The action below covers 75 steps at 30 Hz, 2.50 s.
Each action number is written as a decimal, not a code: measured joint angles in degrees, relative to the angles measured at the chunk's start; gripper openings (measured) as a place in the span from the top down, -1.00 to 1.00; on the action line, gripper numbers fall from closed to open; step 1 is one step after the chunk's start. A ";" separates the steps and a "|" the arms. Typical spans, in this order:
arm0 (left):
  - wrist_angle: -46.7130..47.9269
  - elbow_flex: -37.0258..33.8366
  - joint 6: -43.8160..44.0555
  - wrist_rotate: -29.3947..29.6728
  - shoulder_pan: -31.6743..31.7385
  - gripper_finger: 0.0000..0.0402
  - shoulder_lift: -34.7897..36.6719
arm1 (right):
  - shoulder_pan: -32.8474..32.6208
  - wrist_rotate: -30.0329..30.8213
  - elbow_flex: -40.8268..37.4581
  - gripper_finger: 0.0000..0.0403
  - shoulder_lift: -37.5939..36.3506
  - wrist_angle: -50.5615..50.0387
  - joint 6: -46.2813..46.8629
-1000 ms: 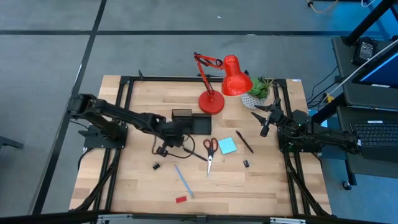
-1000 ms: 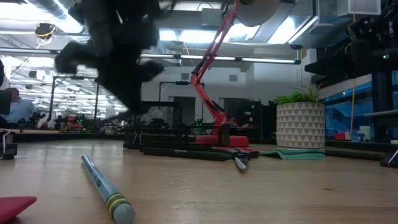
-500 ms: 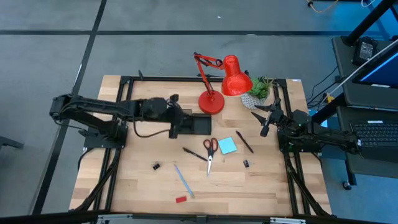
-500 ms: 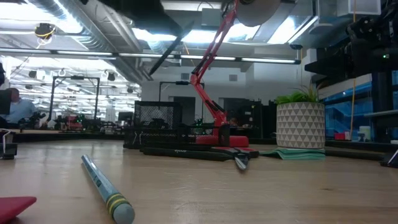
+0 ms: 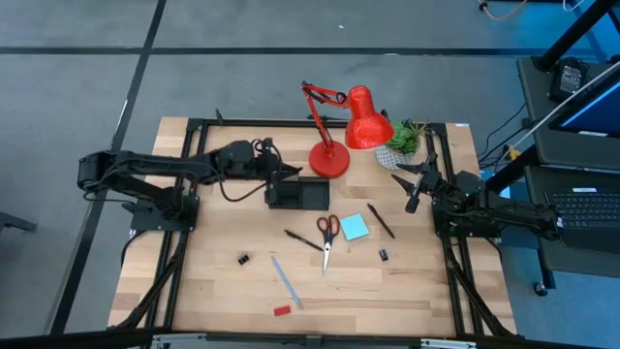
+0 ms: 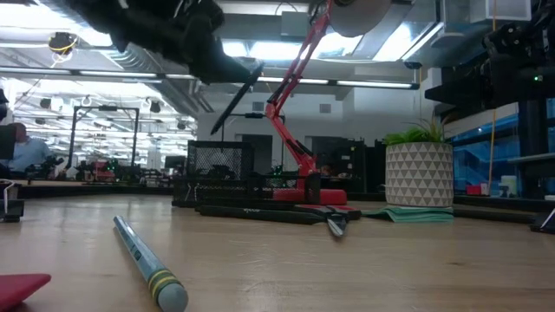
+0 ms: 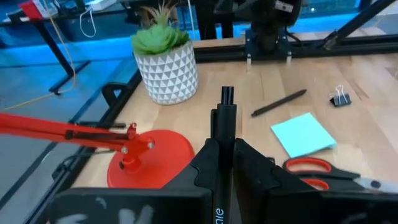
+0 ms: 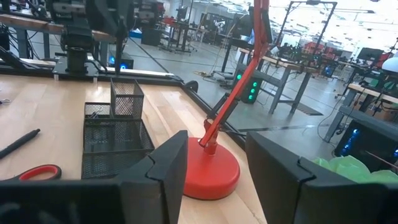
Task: Pick and place office supplies into organizer
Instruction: Put the left black pen into the black desk organizer
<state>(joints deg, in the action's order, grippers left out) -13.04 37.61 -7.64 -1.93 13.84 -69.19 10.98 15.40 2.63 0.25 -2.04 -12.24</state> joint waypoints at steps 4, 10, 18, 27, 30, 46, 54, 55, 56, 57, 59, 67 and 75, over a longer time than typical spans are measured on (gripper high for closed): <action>-3.61 -2.92 0.00 -0.12 0.61 0.87 0.00 | 0.00 -0.02 0.00 0.18 -0.02 -0.04 0.04; -10.98 -8.27 0.30 1.01 0.61 0.87 -0.20 | -0.02 -0.02 0.00 0.18 -0.01 -0.19 0.04; -16.00 -12.85 1.60 2.85 2.31 0.87 -0.20 | 0.00 0.00 0.00 0.18 0.00 -0.20 0.15; -19.21 -15.71 2.42 2.81 2.89 0.87 -0.20 | -0.02 0.00 0.00 0.18 0.00 -0.20 0.17; -19.86 -16.70 3.12 2.83 2.89 0.87 -0.20 | -0.01 -0.01 0.00 0.18 -0.01 -0.20 0.10; -28.50 -16.76 3.91 2.79 2.76 0.87 -12.12 | -0.02 -0.02 0.00 0.18 -0.02 -0.17 0.02; -30.28 -16.66 2.15 2.75 2.76 0.87 -14.04 | -0.01 0.00 0.00 0.18 0.00 -0.17 0.01; -30.35 -16.66 2.10 2.75 2.76 0.87 -14.05 | -0.01 0.00 0.00 0.18 -0.01 -0.18 0.01; -30.50 -16.66 2.05 2.75 2.76 0.87 -14.08 | -0.02 -0.01 0.00 0.18 0.00 -0.18 0.00; -30.66 -16.66 1.95 2.75 2.76 0.87 -14.11 | -0.02 0.00 0.00 0.18 -0.01 -0.19 0.00; -30.94 -16.68 1.92 2.77 2.76 0.85 -14.14 | 0.00 0.00 0.00 0.18 0.00 -0.17 -0.01; -31.81 -16.59 1.95 2.80 2.76 0.63 -14.21 | -0.01 0.00 0.00 0.18 -0.02 -0.20 -0.01; -32.19 -16.55 0.84 2.82 2.75 0.52 -12.42 | -0.01 -0.01 0.00 0.18 0.00 -0.18 -0.01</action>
<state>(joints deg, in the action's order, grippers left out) -45.22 21.06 -6.80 0.90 16.59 -81.61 10.97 15.38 2.63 0.24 -2.23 -12.25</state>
